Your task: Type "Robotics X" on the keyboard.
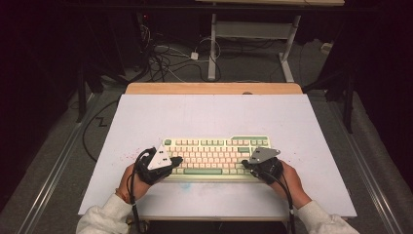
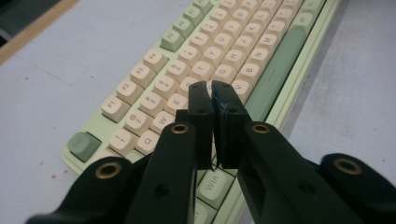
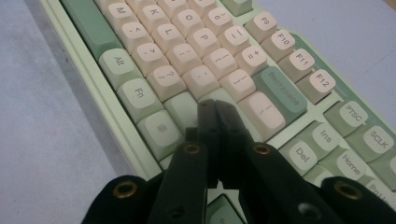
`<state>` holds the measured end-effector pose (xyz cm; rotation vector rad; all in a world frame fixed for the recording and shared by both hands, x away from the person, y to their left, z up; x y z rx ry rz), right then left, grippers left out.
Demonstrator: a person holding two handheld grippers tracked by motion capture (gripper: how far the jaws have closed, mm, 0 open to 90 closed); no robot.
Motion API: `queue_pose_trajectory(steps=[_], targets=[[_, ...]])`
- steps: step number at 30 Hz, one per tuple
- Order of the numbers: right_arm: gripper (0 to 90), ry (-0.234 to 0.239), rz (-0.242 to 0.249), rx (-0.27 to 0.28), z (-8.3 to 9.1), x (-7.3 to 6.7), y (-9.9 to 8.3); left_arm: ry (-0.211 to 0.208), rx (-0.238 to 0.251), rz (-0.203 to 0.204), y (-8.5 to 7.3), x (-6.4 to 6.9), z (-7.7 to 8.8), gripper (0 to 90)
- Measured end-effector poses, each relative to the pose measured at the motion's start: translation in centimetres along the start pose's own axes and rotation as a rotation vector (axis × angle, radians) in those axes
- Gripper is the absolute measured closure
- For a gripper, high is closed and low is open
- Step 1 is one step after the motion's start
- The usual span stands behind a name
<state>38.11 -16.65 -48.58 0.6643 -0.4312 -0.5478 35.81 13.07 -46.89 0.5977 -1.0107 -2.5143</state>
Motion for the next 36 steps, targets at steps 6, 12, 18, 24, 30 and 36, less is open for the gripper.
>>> queue_pose_trajectory(steps=[6,12,18,24,30,36], targets=[[90.0,0.002,0.0,0.002,0.0,0.1,0.0,-0.008,-0.008,-0.001,0.3,-0.2,-0.8,85.0],[90.0,0.001,0.003,0.002,0.0,0.1,0.0,-0.014,-0.028,-0.002,0.3,-0.5,-1.6,84.8],[90.0,0.002,-0.005,0.002,0.0,0.1,0.0,-0.015,-0.03,-0.008,0.6,-1.1,-2.0,84.9],[90.0,0.003,-0.005,0.005,0.0,0.1,0.0,-0.02,-0.037,0.003,0.8,-1.5,-2.3,84.8],[90.0,0.007,-0.014,0.005,0.0,0.1,-0.1,-0.026,-0.047,0.004,0.5,-1.3,-2.3,84.9],[90.0,0.0,-0.004,0.003,0.0,0.1,-0.1,-0.047,-0.073,-0.009,0.3,-0.9,-3.0,84.9]])
Point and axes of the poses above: each handheld gripper's, and its own axes: z roughly backward along the jaws, y roughly out of its top, x roughly to its right, the point moved 5 cm from there along -z, roughly forward along the jaws, and after that the axes turned 4 degrees about -z, right-handed, at the moved point
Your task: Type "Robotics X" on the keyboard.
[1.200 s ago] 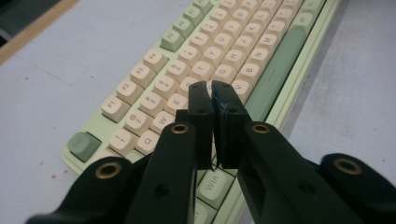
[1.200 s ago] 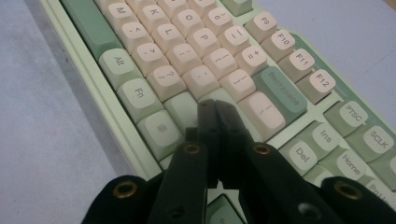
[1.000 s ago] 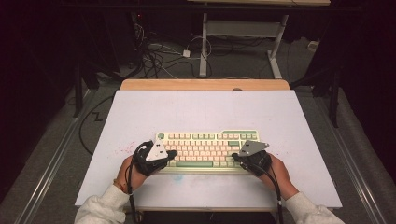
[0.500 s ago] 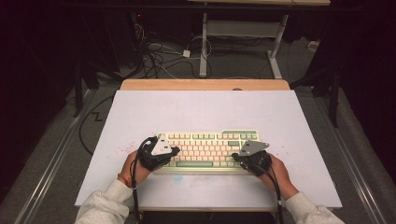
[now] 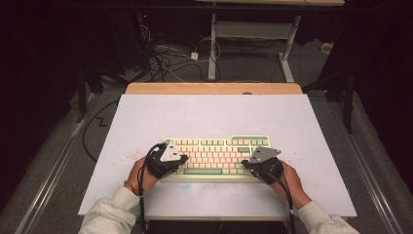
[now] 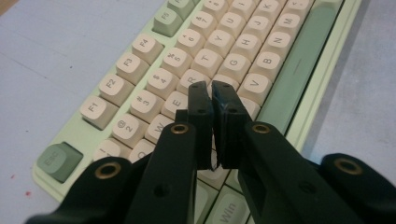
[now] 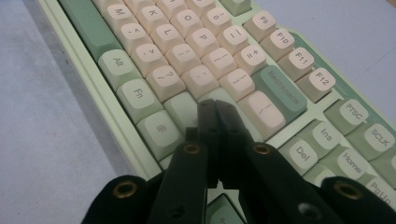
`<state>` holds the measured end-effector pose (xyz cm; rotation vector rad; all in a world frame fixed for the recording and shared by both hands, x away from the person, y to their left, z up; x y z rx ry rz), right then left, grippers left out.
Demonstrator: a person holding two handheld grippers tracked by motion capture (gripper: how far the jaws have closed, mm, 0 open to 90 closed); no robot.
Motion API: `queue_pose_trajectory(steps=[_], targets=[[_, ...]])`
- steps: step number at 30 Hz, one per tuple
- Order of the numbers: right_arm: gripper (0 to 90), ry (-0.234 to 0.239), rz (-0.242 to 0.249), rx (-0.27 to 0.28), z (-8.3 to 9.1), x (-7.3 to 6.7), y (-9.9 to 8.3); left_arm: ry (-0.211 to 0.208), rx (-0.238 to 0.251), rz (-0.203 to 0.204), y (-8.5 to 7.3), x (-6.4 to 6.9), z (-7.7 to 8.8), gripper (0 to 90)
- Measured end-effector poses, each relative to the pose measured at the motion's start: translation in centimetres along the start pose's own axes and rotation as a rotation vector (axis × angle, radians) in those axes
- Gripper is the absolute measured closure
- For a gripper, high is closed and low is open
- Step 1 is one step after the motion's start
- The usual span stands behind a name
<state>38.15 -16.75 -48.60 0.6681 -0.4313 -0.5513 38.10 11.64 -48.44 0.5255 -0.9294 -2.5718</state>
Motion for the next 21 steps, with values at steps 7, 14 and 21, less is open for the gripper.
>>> queue_pose_trajectory(steps=[7,14,21], targets=[[90.0,0.001,-0.002,0.003,-0.01,-0.01,-0.01,-0.007,-0.014,0.001,-0.37,0.19,-0.36,84.9],[90.0,-0.001,0.004,0.002,0.0,0.01,-0.03,-0.009,-0.015,-0.007,-0.2,0.39,-0.33,84.9],[90.0,-0.003,0.003,0.002,0.0,-0.02,-0.04,-0.008,-0.022,-0.013,-0.29,0.39,-0.29,84.8]])
Point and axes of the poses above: each handheld gripper's, and its own axes: z roughly backward along the jaws, y roughly out of its top, x roughly to its right, the point moved 5 cm from there along -z, roughly forward along the jaws, and after that the axes turned 4 degrees about -z, right-handed, at the moved point
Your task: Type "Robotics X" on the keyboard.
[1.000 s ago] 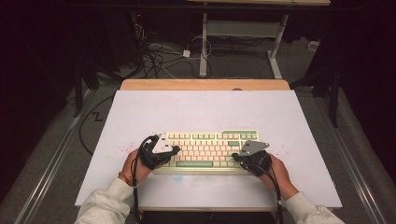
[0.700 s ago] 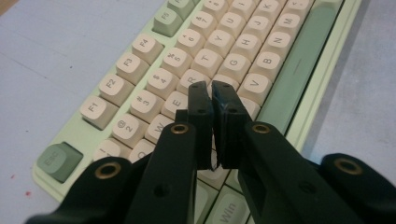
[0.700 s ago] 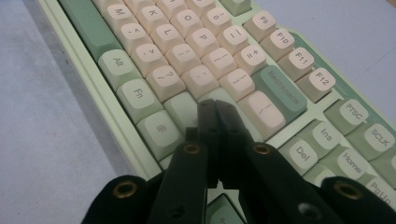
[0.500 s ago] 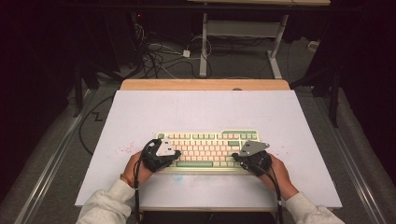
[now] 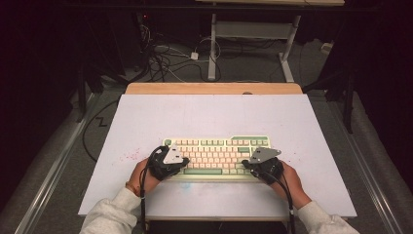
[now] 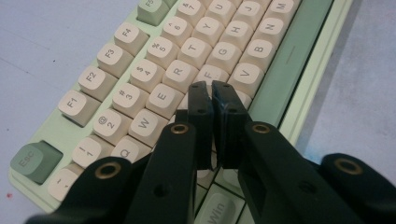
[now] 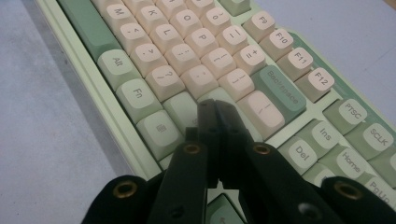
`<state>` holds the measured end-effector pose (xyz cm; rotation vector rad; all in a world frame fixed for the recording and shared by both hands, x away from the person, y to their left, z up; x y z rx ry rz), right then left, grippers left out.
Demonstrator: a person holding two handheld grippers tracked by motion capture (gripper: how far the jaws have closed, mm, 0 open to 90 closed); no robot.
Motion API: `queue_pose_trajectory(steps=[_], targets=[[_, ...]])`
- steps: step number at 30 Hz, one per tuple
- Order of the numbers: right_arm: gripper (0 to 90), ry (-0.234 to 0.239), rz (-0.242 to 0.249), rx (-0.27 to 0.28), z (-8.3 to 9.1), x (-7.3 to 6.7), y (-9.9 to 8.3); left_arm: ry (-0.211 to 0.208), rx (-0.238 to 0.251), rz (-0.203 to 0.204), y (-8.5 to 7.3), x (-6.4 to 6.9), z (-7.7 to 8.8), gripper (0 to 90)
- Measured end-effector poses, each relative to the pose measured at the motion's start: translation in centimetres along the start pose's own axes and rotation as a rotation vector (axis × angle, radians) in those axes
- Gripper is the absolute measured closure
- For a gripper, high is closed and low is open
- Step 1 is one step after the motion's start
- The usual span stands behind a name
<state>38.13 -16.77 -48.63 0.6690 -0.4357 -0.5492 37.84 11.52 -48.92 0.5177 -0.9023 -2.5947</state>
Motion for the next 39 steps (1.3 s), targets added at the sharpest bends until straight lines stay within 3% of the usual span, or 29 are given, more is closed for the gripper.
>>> queue_pose_trajectory(steps=[6,8,9,15,22,32,39], targets=[[90.0,-0.002,0.0,-0.005,0.0,0.0,0.0,0.021,-0.002,-0.008,0.1,0.0,0.1,84.8],[90.0,-0.003,0.001,-0.005,0.0,-0.1,0.0,0.008,-0.008,-0.009,0.1,0.1,0.1,84.9],[90.0,-0.003,0.0,-0.005,0.0,-0.1,0.0,-0.003,-0.033,-0.021,-0.1,0.3,-0.2,85.1],[90.0,-0.004,-0.005,-0.004,0.1,-0.1,0.0,0.014,-0.026,-0.032,0.0,0.3,-0.2,86.7],[90.0,-0.01,-0.001,-0.002,0.2,0.0,0.0,0.068,0.019,-0.021,0.5,-0.1,0.6,86.5],[90.0,-0.014,0.007,0.035,1.1,-0.3,0.5,0.099,0.079,-0.012,1.1,-0.3,1.5,86.4],[87.0,-0.034,-0.005,0.088,2.2,-0.1,1.1,0.13,0.127,-0.007,1.5,-0.4,2.3,78.4]])
Point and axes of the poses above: each handheld gripper's, and its own axes: z roughly backward along the jaws, y roughly out of its top, x roughly to its right, the point moved 5 cm from there along -z, roughly forward along the jaws, and after that the axes turned 4 degrees about -z, right-handed, at the moved point
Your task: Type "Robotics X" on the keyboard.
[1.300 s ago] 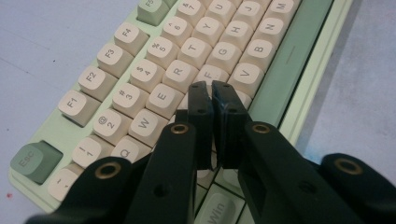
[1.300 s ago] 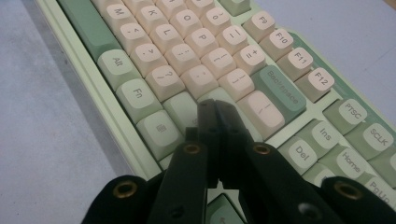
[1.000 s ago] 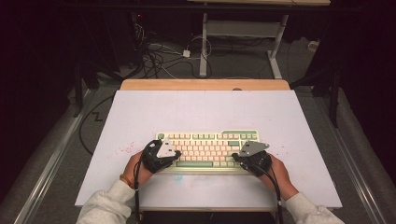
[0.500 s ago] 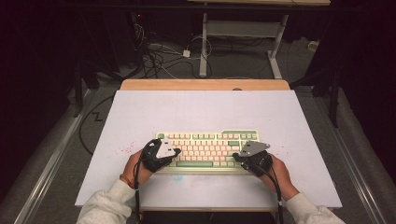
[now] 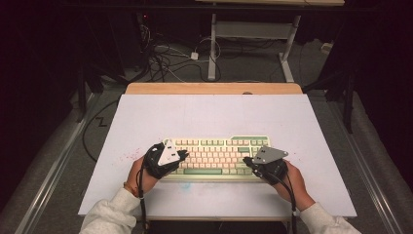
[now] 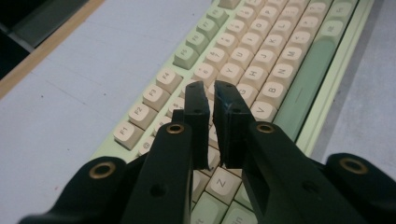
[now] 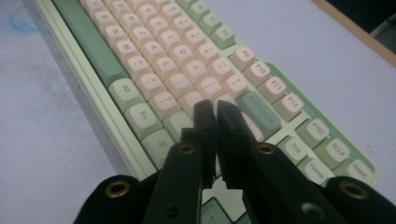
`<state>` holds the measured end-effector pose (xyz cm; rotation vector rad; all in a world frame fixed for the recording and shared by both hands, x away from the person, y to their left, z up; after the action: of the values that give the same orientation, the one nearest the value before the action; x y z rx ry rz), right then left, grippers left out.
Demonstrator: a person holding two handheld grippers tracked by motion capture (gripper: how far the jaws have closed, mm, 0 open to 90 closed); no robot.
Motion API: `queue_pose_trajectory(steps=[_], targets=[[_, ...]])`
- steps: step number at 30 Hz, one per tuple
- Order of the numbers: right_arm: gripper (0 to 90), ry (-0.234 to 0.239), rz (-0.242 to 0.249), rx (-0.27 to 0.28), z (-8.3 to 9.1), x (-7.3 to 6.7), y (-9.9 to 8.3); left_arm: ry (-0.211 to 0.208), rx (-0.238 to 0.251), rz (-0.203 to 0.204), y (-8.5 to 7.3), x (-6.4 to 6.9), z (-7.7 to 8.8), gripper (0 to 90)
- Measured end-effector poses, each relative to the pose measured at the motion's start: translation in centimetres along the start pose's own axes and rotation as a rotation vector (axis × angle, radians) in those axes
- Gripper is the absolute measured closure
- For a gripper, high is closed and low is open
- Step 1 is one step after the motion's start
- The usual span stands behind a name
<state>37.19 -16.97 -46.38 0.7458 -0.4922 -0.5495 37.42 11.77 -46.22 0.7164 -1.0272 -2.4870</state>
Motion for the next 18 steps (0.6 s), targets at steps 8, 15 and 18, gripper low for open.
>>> queue_pose_trajectory(steps=[8,15,18], targets=[[81.4,-0.007,-0.011,0.095,1.5,0.3,0.8,0.047,0.032,0.011,0.4,-0.2,0.5,62.9],[64.3,-0.045,-0.03,0.137,1.9,0.8,1.0,0.076,0.045,0.017,0.3,-0.4,0.5,44.3],[51.6,-0.057,-0.043,0.146,1.9,1.0,1.0,0.081,0.036,0.014,0.2,-0.4,0.3,41.3]])
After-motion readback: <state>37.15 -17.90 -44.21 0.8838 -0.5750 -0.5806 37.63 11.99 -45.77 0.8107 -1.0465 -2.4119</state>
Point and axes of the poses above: each handheld gripper's, and its own axes: z roughly backward along the jaws, y roughly out of its top, x roughly to its right, the point moved 5 cm from there along -z, roughly forward along the jaws, and after that the axes turned 4 degrees about -z, right-handed, at the moved point
